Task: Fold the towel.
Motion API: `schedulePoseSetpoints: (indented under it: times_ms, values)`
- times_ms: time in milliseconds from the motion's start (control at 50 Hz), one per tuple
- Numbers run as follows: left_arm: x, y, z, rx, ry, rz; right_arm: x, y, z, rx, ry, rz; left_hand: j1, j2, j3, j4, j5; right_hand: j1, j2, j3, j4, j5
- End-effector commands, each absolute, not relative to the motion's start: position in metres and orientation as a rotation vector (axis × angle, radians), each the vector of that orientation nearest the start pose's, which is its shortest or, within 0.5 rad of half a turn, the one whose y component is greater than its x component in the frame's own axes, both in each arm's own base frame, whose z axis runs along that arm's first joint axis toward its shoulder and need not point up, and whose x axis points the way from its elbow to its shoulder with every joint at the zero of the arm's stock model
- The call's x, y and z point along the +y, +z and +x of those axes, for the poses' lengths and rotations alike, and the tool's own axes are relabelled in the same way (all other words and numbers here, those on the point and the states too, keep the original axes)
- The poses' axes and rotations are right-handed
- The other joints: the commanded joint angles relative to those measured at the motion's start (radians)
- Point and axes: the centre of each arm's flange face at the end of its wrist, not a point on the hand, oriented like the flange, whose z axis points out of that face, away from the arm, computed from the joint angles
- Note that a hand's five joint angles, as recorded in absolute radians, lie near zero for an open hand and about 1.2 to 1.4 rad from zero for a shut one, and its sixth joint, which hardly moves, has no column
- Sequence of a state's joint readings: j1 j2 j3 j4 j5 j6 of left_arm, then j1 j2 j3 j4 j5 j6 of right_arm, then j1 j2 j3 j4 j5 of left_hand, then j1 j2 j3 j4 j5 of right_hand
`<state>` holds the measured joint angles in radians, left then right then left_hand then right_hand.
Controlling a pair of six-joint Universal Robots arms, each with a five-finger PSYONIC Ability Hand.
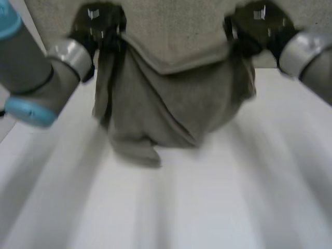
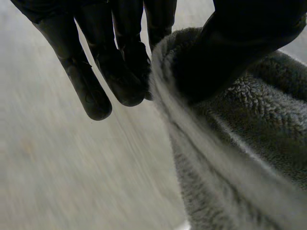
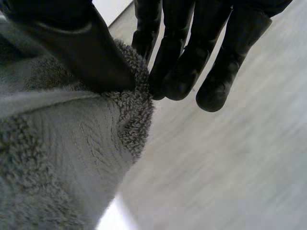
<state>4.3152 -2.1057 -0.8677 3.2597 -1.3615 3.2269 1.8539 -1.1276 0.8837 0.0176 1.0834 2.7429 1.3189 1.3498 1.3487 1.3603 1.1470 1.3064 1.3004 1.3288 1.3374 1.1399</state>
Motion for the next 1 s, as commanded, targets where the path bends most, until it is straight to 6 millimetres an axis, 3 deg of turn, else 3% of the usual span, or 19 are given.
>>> schedulePoseSetpoints:
  times_ms: [20, 80, 140, 180, 200, 240, 260, 280, 300, 340, 360, 400, 420, 460, 480, 520, 680, 840, 1000]
  values:
    - [-0.339, 0.464, -0.306, 1.335, -3.135, 0.692, -0.347, 0.447, 0.285, 0.975, -2.665, -0.995, 0.077, 0.046, 0.048, 0.036, 0.075, 0.09, 0.096, 0.067, 0.059, 0.082]
    - [-0.337, 0.465, -0.302, 1.34, -3.127, 0.692, -0.34, 0.457, 0.28, 0.904, -2.677, -0.957, 0.077, 0.046, 0.048, 0.036, 0.075, 0.09, 0.096, 0.067, 0.059, 0.082]
    - [-0.34, 0.458, -0.296, 1.393, -3.09, 0.695, -0.338, 0.449, 0.28, 0.928, -2.624, -0.972, 0.077, 0.046, 0.048, 0.036, 0.075, 0.09, 0.096, 0.067, 0.059, 0.082]
    - [-0.352, 0.413, -0.284, 1.63, -2.94, 0.726, -0.33, 0.426, 0.284, 0.986, -2.499, -1.03, 0.077, 0.046, 0.048, 0.036, 0.075, 0.09, 0.096, 0.067, 0.059, 0.082]
    - [-0.352, 0.413, -0.284, 1.631, -2.939, 0.726, -0.33, 0.426, 0.284, 0.986, -2.498, -1.03, 0.077, 0.046, 0.048, 0.036, 0.075, 0.09, 0.096, 0.067, 0.059, 0.082]
    - [-0.35, 0.36, -0.276, 1.864, -2.783, 0.819, -0.321, 0.395, 0.287, 1.047, -2.356, -1.126, 0.077, 0.046, 0.048, 0.036, 0.075, 0.09, 0.096, 0.067, 0.059, 0.082]
    - [-0.35, 0.36, -0.276, 1.865, -2.782, 0.819, -0.321, 0.395, 0.287, 1.047, -2.355, -1.126, 0.077, 0.046, 0.048, 0.036, 0.075, 0.09, 0.096, 0.067, 0.059, 0.082]
    - [-0.343, 0.337, -0.274, 1.967, -2.714, 0.886, -0.319, 0.375, 0.286, 1.095, -2.275, -1.166, 0.077, 0.046, 0.048, 0.036, 0.075, 0.09, 0.096, 0.067, 0.059, 0.082]
    - [-0.343, 0.337, -0.274, 1.968, -2.713, 0.887, -0.319, 0.374, 0.286, 1.095, -2.274, -1.166, 0.077, 0.046, 0.048, 0.036, 0.075, 0.09, 0.096, 0.067, 0.059, 0.082]
    - [-0.327, 0.29, -0.271, 2.164, -2.559, 1.008, -0.316, 0.338, 0.273, 1.219, -2.147, -1.217, 0.077, 0.046, 0.048, 0.036, 0.075, 0.09, 0.096, 0.067, 0.059, 0.082]
    - [-0.327, 0.29, -0.271, 2.165, -2.558, 1.008, -0.316, 0.338, 0.273, 1.22, -2.146, -1.217, 0.077, 0.046, 0.048, 0.036, 0.075, 0.09, 0.096, 0.067, 0.059, 0.082]
    - [-0.308, 0.244, -0.268, 2.329, -2.379, 1.104, -0.31, 0.301, 0.265, 1.35, -2.046, -1.253, 0.077, 0.046, 0.048, 0.036, 0.075, 0.09, 0.096, 0.067, 0.059, 0.082]
    - [-0.308, 0.244, -0.268, 2.33, -2.378, 1.105, -0.31, 0.301, 0.265, 1.351, -2.045, -1.253, 0.077, 0.046, 0.048, 0.036, 0.075, 0.09, 0.096, 0.067, 0.059, 0.082]
    - [-0.292, 0.205, -0.264, 2.39, -2.22, 1.187, -0.298, 0.266, 0.261, 1.461, -1.952, -1.325, 0.077, 0.046, 0.048, 0.036, 0.075, 0.09, 0.096, 0.067, 0.059, 0.082]
    - [-0.292, 0.205, -0.264, 2.39, -2.219, 1.187, -0.297, 0.266, 0.261, 1.462, -1.951, -1.325, 0.077, 0.046, 0.048, 0.036, 0.075, 0.09, 0.096, 0.067, 0.059, 0.082]
    - [-0.282, 0.169, -0.262, 2.389, -2.091, 1.289, -0.284, 0.233, 0.256, 1.573, -1.847, -1.408, 0.077, 0.046, 0.048, 0.036, 0.075, 0.09, 0.096, 0.067, 0.059, 0.082]
    - [-0.28, 0.124, -0.264, 2.35, -1.987, 1.388, -0.264, 0.182, 0.237, 1.862, -1.67, -1.526, 0.077, 0.046, 0.048, 0.036, 0.075, 0.09, 0.096, 0.067, 0.059, 0.082]
    - [-0.292, 0.111, -0.26, 2.318, -1.976, 1.29, -0.261, 0.176, 0.234, 1.91, -1.638, -1.493, -0.532, -0.563, -0.562, -0.574, -0.535, 0.09, 0.096, 0.067, 0.059, 0.082]
    - [-0.305, 0.108, -0.249, 2.241, -1.97, 1.097, -0.267, 0.177, 0.229, 1.954, -1.628, -1.405, -0.562, -0.593, -0.592, -0.604, -0.565, 0.09, 0.096, 0.067, 0.059, 0.082]
